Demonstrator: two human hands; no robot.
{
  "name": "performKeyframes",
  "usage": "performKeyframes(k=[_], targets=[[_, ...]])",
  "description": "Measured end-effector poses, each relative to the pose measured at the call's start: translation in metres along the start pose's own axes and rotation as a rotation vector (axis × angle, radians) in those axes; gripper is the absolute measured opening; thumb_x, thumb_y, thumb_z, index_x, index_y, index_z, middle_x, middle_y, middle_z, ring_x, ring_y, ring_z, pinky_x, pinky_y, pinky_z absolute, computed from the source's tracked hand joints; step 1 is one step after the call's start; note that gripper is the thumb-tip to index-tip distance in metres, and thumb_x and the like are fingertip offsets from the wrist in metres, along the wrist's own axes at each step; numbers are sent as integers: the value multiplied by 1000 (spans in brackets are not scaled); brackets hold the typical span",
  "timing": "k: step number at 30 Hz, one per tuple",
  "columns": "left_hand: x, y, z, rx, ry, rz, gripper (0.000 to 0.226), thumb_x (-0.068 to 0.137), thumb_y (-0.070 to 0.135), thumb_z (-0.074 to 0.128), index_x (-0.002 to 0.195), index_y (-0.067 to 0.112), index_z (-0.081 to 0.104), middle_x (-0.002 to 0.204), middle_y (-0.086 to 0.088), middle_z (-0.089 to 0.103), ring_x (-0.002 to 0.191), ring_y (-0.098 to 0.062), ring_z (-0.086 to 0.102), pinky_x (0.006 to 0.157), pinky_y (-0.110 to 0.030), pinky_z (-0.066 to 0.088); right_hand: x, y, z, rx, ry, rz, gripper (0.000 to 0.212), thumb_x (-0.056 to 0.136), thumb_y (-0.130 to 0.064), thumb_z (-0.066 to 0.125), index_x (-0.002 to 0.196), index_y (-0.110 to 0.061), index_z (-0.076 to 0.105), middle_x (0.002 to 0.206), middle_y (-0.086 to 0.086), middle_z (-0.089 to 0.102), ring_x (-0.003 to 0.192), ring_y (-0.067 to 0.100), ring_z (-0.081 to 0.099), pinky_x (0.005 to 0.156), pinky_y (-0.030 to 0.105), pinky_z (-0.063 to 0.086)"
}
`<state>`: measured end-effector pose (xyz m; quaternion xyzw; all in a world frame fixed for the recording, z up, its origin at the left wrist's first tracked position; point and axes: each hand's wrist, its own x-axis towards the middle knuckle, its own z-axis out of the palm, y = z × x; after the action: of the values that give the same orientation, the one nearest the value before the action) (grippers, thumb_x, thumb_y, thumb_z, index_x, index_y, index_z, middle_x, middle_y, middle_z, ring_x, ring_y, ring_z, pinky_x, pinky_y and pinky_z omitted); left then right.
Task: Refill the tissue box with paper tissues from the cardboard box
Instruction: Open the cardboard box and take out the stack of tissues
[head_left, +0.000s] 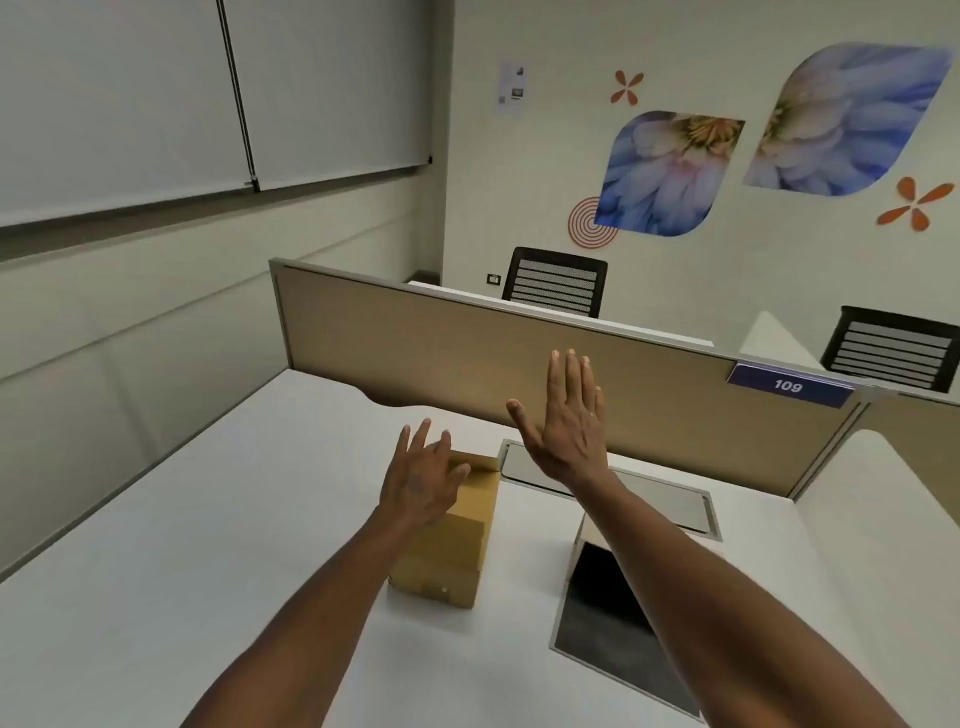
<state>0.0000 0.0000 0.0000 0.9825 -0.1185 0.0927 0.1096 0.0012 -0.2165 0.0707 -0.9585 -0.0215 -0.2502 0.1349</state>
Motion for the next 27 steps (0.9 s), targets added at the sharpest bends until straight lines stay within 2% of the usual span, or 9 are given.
performKeyframes(k=[3,5,8,11,14,17,21,25,27], targets=[[-9,-3,8,-63,-54,-31,55,102,57,30,122,21,66,137,-3,64,144,-22,42,127,-45,2,-4,0,3,-10,-23,19,94,95,-77,22,164,-20,-6,173,7,-8,159,26,-11,128,51,6],[-15,-4,14,-76,-112,-55,51,102,54,32,106,20,70,116,-3,73,122,-19,60,127,-45,8,-10,2,10,1,-32,24,94,94,-77,21,164,-20,-5,173,7,-8,159,25,-11,129,51,6],[-22,-4,20,-98,-115,-84,42,103,46,39,99,18,71,102,-2,74,101,-17,66,122,-44,27,-17,3,17,11,-35,26,94,94,-77,21,164,-19,-3,173,7,-5,159,26,-9,129,51,7],[-28,-7,23,-144,-95,-100,39,101,43,45,100,17,74,100,-2,74,95,-20,65,96,-40,52,-24,3,25,16,-46,44,93,96,-75,24,164,-18,-1,173,8,-3,159,26,-8,129,51,9],[-33,-14,30,-175,-112,-68,35,99,41,50,96,16,75,95,-2,74,88,-22,68,75,-32,53,-30,0,38,25,-79,68,92,96,-74,26,164,-18,-2,173,7,-4,159,25,-8,129,51,10],[-48,-18,41,-173,-199,-80,21,94,34,60,100,20,75,102,-2,73,91,-22,69,71,-26,47,-39,1,44,33,-84,74,92,96,-74,27,164,-19,0,173,8,-3,159,25,-6,128,50,11],[-64,-28,58,-158,-277,-78,26,92,36,60,111,22,71,112,0,68,103,-22,66,86,-31,54,-51,-5,58,13,-114,84,89,97,-70,35,164,-18,8,172,11,8,159,28,2,128,46,13],[-70,-31,70,-128,-231,-33,30,91,36,65,117,22,66,127,0,57,106,-20,61,89,-28,53,-72,-14,76,13,-144,91,71,93,-55,55,150,-16,40,153,12,41,145,30,36,117,42,37],[-70,-33,78,-125,-232,-7,33,92,34,65,125,28,61,148,-2,45,122,-22,54,100,-29,48,-85,-18,88,22,-172,80,56,91,-48,61,138,-17,53,142,8,50,133,27,48,107,37,46]])
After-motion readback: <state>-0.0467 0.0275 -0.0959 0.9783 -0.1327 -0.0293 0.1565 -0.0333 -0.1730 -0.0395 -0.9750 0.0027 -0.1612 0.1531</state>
